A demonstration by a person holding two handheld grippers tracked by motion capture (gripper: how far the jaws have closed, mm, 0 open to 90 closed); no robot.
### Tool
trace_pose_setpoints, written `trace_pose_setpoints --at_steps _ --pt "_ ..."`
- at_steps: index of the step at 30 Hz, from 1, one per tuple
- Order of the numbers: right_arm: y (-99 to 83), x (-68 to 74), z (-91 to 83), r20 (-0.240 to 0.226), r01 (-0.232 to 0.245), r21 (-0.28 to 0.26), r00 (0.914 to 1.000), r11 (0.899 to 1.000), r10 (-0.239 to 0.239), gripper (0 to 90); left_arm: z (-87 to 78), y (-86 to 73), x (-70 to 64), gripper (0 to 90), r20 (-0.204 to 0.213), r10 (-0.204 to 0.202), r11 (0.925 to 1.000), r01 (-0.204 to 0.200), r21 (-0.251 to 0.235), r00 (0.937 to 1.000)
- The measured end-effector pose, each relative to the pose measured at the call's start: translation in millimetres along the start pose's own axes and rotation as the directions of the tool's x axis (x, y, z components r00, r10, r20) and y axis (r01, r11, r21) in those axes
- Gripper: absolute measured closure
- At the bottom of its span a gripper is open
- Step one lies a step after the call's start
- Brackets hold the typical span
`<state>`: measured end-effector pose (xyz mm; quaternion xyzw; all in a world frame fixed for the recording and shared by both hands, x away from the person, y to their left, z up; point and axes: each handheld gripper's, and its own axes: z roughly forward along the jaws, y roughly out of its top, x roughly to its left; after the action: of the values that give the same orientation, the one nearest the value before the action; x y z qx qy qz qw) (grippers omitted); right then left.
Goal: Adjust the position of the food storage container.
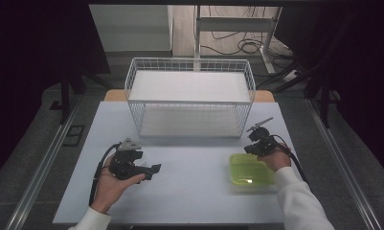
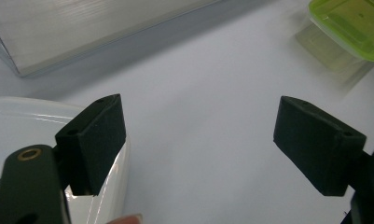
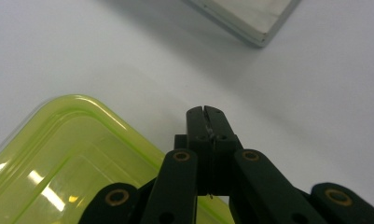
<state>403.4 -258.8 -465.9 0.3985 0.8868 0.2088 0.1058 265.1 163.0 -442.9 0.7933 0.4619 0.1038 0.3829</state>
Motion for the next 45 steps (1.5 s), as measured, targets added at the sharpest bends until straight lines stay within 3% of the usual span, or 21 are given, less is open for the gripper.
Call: trace_pose_setpoints --at_steps 1,4,8,10,11,12,14,20,26,35,45 --pt "0.0 0.0 0.0 0.0 0.0 0.0 1.0 1.0 0.0 89.2 0.0 0.0 0.0 16.5 0.0 0.0 1.0 0.0 0.0 1.0" --pt "-7.7 -12.3 -22.2 0.033 -0.054 -0.052 0.9979 0.997 0.056 89.2 0.1 -1.1 0.6 16.6 -0.001 -0.008 1.0 0.008 -0.002 1.0" --pt "-29.2 -24.7 -50.7 0.09 -0.113 -0.086 0.9886 0.99 0.121 89.2 0.8 -2.4 1.0 16.6 -0.002 -0.013 0.9999 0.013 -0.005 0.9999" --pt "-40.8 -27.3 -56.6 0.147 -0.117 -0.059 0.9813 0.991 0.124 89.2 1.4 -2.7 0.4 16.6 -0.001 -0.016 0.9999 0.016 -0.004 0.9999" --pt "-40.8 -27.3 -56.6 0.147 -0.117 -0.059 0.9813 0.991 0.124 89.2 1.4 -2.7 0.4 16.6 -0.001 -0.016 0.9999 0.016 -0.004 0.9999" --pt "-56.1 -28.5 -59.0 0.179 -0.142 -0.023 0.9734 0.99 0.144 89.2 2.0 -2.7 -0.5 16.6 -0.002 -0.019 0.9998 0.019 -0.005 0.9998" --pt "-68.9 -28.0 -59.8 0.181 -0.176 -0.011 0.9678 0.984 0.175 89.2 2.7 -2.5 -1.2 16.6 -0.001 -0.019 0.9998 0.019 -0.006 0.9998" --pt "-90.3 -20.6 -54.3 0.15 -0.225 0.012 0.9637 0.974 0.221 89.2 5.0 -1.6 -2.9 16.5 0.0 -0.011 0.9999 0.011 0.0 0.9999" --pt "-93.8 -13.0 -47.8 0.124 -0.24 0.009 0.9636 0.971 0.237 89.2 6.2 -1.7 -2.7 16.5 0.001 -0.011 0.9999 0.011 0.001 0.9999" --pt "-84.1 4.2 -46.8 0.076 -0.241 -0.022 0.9674 0.97 0.242 89.2 6.7 -2.5 -3.4 16.6 0.002 -0.01 0.9999 0.01 0.004 1.0" --pt "-68.7 36.2 -41.7 0.037 -0.211 -0.043 0.9764 0.977 0.213 89.2 6.3 -2.6 -5.7 16.6 0.002 -0.009 1.0 0.009 -0.002 1.0"
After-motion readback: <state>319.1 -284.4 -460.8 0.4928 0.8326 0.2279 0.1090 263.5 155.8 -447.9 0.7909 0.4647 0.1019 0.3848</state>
